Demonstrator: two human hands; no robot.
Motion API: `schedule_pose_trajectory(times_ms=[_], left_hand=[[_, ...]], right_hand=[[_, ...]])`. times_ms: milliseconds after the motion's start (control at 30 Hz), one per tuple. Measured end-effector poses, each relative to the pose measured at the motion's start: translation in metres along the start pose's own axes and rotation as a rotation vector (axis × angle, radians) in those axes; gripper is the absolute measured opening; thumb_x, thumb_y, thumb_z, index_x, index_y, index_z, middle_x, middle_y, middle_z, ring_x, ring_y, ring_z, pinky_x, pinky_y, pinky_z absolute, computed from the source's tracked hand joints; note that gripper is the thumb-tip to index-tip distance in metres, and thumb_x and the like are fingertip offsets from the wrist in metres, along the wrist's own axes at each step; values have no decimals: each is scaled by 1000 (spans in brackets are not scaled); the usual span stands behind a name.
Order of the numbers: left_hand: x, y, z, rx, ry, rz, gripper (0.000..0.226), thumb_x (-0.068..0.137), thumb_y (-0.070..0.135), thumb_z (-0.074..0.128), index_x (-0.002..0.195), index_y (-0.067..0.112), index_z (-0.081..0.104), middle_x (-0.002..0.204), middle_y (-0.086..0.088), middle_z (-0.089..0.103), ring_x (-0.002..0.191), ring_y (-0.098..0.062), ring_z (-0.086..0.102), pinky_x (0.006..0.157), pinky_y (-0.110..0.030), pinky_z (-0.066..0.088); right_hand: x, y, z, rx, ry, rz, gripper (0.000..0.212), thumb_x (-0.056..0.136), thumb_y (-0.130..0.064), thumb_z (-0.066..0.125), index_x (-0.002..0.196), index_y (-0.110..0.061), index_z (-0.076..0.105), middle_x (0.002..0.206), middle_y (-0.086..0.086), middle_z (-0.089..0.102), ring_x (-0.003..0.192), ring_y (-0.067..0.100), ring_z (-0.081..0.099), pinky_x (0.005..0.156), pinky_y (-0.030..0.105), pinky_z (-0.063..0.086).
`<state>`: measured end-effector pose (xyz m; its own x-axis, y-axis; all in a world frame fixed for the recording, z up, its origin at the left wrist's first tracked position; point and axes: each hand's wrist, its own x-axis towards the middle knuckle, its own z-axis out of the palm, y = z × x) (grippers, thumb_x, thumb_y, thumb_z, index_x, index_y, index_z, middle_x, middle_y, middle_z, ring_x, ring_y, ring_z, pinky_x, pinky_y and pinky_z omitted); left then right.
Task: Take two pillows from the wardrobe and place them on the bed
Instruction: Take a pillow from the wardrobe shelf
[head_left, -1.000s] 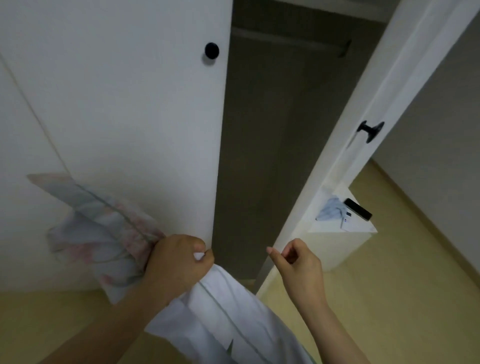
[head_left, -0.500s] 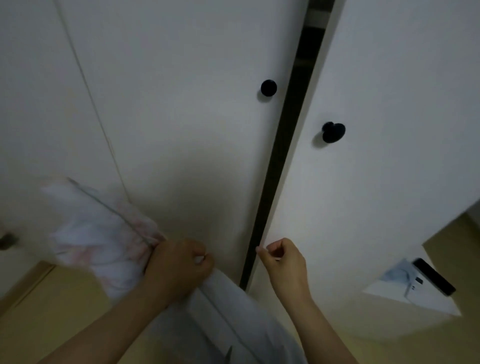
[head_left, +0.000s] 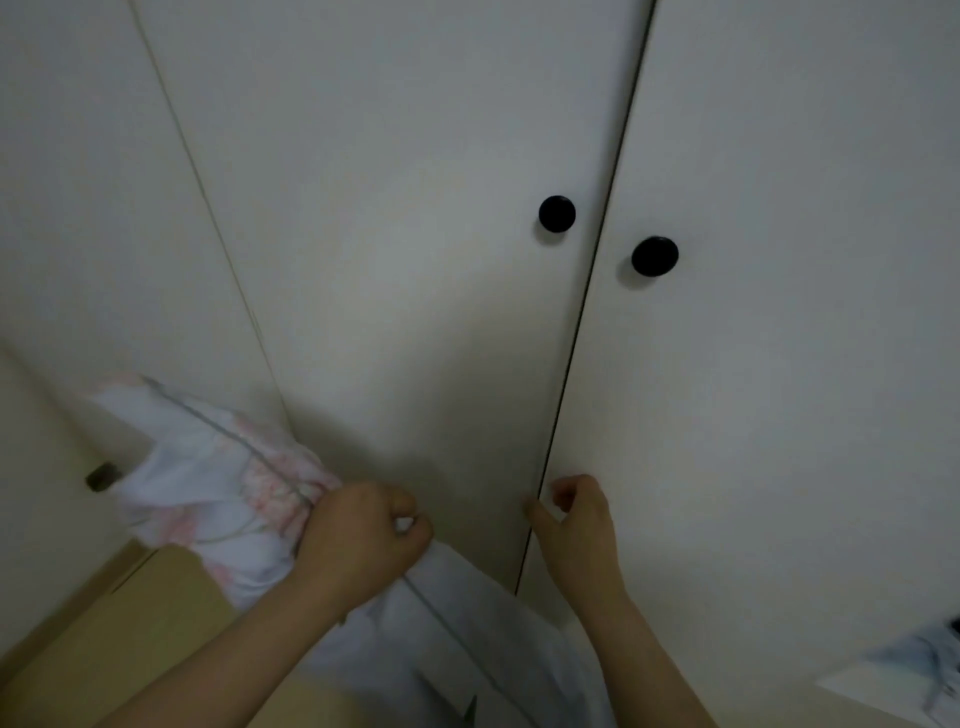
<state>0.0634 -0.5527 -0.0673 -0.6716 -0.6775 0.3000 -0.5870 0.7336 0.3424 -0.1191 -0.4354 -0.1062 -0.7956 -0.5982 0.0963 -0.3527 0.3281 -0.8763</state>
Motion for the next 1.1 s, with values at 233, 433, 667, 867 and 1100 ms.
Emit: schedule_pose_trajectory(times_ms=[233,433,667,867,1100], left_hand=[[7,-1,4,16,7,-34,42,66,50,37,46,14,26,40,-3,28,47,-18,51,48,-27,33],[8,2,5,33,42,-39,42,65,49,39,44,16,24,38,-3,26,44,-17,49,47,-24,27],[-1,-1,6,28,68,-84,41,65,49,40,43,16,25,36,-2,27,40,-11,39,46,-24,27],[-20,-10,2,23,118,-220,42,66,48,40,44,15,26,37,-2,28,41,-11,36,46,-25,25],[-61,-30,-13,-28,238,-509,41,72,34,52,48,8,32,42,-2,34,43,-18,47,47,-30,37]], right_hand=[[21,-2,-1,8,-10,-7,38,78,-27,72,103,-6,53,101,7,57,93,21,53,78,27,40],[27,-3,-2,38,-34,8,40,79,-27,71,107,-6,52,104,6,55,94,18,51,79,25,37],[24,0,-5,38,-76,-14,41,80,-23,70,112,-6,50,109,7,52,98,18,49,83,26,36],[13,3,0,66,-213,-12,31,83,-29,67,107,-13,57,103,3,59,97,17,56,81,26,41],[-31,-8,35,-20,-567,-214,6,88,-32,58,91,-27,62,94,-10,65,87,-1,59,70,5,40]])
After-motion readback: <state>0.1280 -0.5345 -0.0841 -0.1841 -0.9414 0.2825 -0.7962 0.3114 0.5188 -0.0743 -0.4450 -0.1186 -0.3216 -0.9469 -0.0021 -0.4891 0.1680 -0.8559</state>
